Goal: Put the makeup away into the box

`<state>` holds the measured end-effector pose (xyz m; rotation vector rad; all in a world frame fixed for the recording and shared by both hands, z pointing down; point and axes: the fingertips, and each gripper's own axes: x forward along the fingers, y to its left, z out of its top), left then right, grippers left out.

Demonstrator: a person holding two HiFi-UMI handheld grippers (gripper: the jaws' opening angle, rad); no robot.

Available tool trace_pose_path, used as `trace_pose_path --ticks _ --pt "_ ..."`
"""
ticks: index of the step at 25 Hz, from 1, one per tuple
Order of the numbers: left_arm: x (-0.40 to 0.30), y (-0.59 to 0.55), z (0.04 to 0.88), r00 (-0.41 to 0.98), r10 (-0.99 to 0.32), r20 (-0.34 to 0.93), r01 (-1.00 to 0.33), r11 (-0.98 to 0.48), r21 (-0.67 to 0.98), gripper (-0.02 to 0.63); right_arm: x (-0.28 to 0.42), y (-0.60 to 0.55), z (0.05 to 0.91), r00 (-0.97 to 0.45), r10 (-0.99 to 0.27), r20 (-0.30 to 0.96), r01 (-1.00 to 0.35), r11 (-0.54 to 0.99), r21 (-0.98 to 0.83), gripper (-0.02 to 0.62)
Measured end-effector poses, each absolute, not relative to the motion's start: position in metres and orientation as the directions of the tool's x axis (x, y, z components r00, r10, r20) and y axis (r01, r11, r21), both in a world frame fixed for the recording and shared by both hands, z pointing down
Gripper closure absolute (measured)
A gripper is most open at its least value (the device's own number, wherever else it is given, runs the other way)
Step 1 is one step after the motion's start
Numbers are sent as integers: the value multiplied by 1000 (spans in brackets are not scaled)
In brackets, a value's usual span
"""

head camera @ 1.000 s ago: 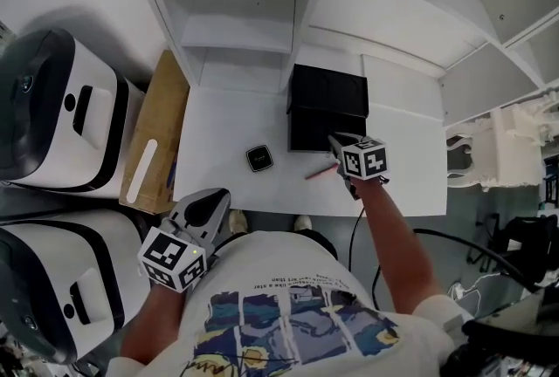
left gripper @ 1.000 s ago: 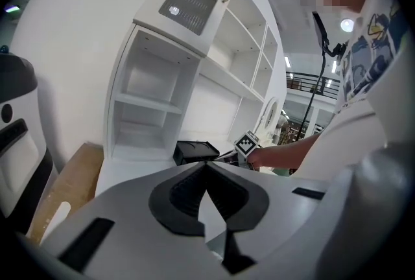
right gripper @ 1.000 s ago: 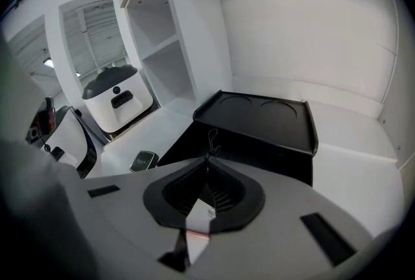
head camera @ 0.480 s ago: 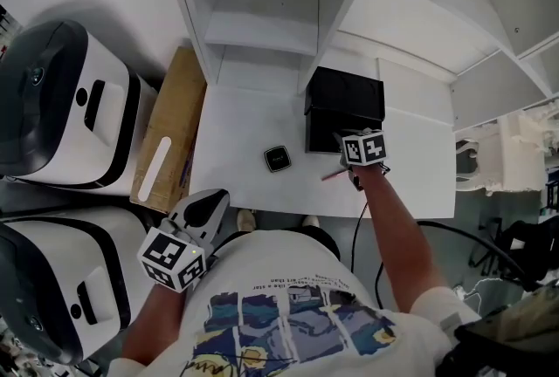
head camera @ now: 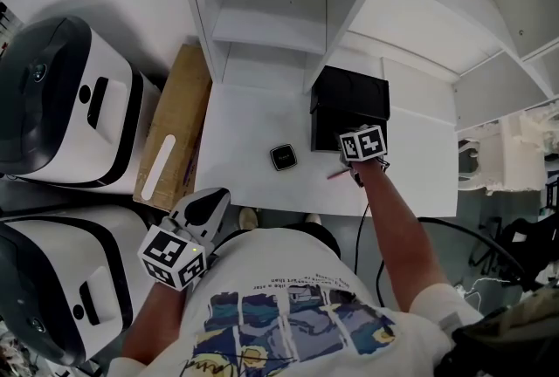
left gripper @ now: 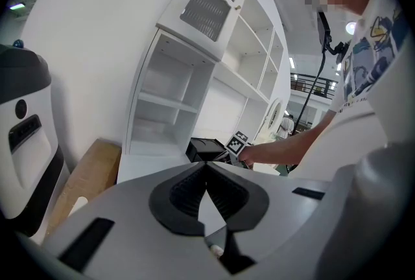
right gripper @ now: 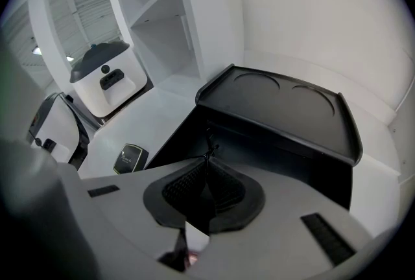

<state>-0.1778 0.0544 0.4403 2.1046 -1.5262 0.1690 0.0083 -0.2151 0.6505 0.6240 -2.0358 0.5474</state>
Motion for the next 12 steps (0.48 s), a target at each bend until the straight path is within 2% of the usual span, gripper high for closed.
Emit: trace_pose_path --ticks 12 --pt "-180 56 441 371 -843 391 -904 -232 359 592 7 -212 660 -383 -197 902 -601 795 -82 557"
